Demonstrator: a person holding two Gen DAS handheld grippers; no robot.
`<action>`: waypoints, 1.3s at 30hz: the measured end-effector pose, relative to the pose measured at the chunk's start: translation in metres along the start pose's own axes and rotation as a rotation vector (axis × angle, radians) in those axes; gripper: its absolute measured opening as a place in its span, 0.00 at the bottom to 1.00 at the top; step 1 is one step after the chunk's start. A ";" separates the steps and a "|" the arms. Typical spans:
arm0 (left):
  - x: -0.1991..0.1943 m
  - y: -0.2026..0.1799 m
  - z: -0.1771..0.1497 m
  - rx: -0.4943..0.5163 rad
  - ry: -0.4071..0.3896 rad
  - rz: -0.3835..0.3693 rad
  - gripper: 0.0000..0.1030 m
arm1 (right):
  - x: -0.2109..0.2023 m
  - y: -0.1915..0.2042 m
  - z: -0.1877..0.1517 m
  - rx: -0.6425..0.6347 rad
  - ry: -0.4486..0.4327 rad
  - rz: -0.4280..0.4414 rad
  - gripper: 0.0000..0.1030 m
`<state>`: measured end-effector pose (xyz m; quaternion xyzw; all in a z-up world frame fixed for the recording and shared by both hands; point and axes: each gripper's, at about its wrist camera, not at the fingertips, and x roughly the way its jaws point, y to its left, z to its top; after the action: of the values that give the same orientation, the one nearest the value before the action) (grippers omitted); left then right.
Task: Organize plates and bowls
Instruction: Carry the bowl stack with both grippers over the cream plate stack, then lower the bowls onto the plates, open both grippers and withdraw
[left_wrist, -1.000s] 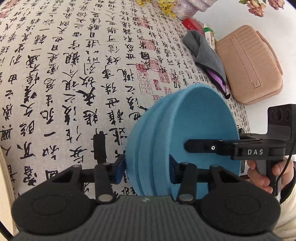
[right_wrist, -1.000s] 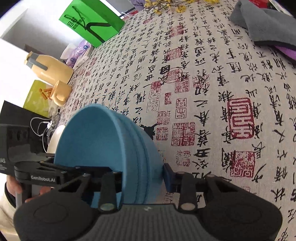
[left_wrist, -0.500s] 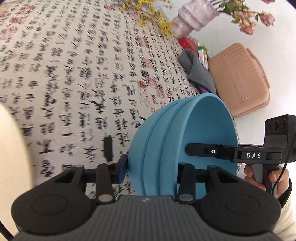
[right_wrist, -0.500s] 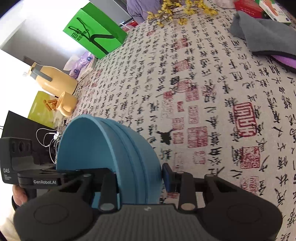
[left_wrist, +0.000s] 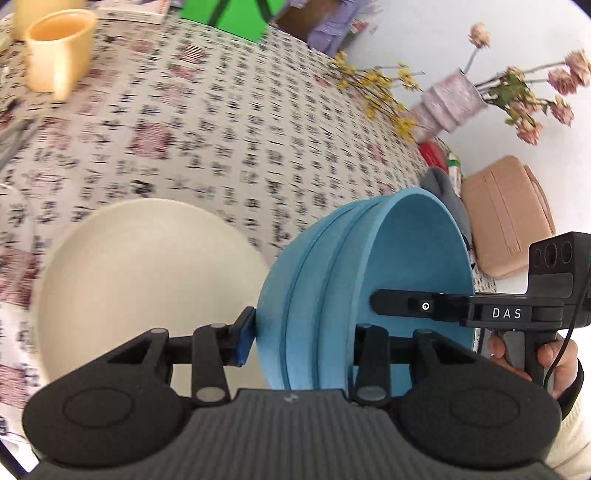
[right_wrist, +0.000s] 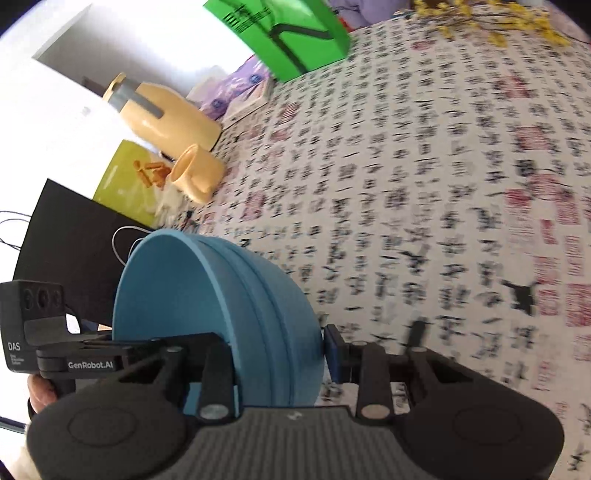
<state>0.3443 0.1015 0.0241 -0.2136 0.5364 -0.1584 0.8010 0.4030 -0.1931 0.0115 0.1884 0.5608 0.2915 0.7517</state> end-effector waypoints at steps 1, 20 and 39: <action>-0.005 0.008 0.001 -0.006 -0.003 0.005 0.39 | 0.008 0.009 0.002 -0.008 0.008 0.004 0.30; -0.018 0.100 0.018 -0.084 0.034 0.009 0.39 | 0.107 0.065 0.010 0.031 0.137 -0.009 0.29; -0.055 0.089 0.024 -0.009 -0.083 0.051 0.58 | 0.090 0.075 0.020 -0.044 0.059 -0.106 0.37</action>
<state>0.3481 0.2089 0.0303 -0.2096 0.5087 -0.1265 0.8254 0.4235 -0.0767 -0.0026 0.1331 0.5852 0.2690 0.7533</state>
